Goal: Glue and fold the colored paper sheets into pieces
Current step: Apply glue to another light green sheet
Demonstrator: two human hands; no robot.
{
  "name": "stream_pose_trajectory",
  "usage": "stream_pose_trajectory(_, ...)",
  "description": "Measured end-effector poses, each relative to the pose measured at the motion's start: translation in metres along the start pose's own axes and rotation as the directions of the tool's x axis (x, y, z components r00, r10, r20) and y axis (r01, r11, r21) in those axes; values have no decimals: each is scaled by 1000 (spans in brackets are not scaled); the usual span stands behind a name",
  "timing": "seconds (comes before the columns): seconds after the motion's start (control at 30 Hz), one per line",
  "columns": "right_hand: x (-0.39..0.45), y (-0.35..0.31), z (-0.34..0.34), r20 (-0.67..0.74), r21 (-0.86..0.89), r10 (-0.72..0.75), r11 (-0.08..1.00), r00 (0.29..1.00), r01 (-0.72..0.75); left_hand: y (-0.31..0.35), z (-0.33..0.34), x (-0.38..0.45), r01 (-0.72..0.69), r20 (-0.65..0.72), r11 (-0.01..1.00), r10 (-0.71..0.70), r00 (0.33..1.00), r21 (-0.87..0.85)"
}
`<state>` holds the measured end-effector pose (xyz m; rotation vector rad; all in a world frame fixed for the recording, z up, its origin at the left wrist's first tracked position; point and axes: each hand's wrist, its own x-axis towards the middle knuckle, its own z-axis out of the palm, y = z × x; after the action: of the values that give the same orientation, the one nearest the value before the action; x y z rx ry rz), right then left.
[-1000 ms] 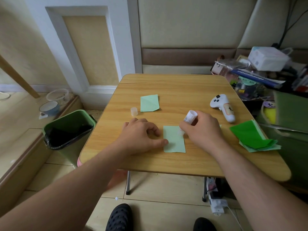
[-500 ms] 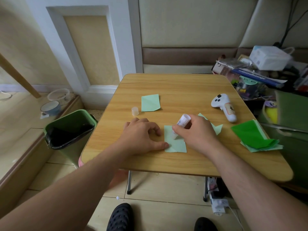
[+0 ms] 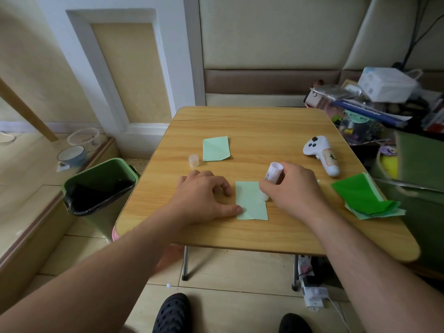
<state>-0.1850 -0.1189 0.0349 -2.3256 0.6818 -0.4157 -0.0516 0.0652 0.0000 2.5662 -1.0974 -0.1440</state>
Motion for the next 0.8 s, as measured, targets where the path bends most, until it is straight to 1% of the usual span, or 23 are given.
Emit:
stream_pose_trajectory(0.07,0,-3,4,-9,77,21,997,1000,-20,0,0,0,-3,1,1000,3,1000,5)
stream_pose_trajectory(0.2,-3,-8,18,82,164,-8,986,997,-5,-1,1,0,-7,3,1000,7,1000,6)
stream_pose_trajectory(0.33,-4,-9,23,110,131,-15,991,994,0,-1,0,-1,-10,9,1000,10,1000,5)
stream_pose_trajectory(0.6,-3,0,3,62,10,-20,1000,998,19,-1,0,0,-6,11,1000,6,1000,0)
stream_pose_trajectory(0.8,-3,2,-7,71,-6,-24,1000,997,24,-1,-1,-1,-11,15,1000,11,1000,2)
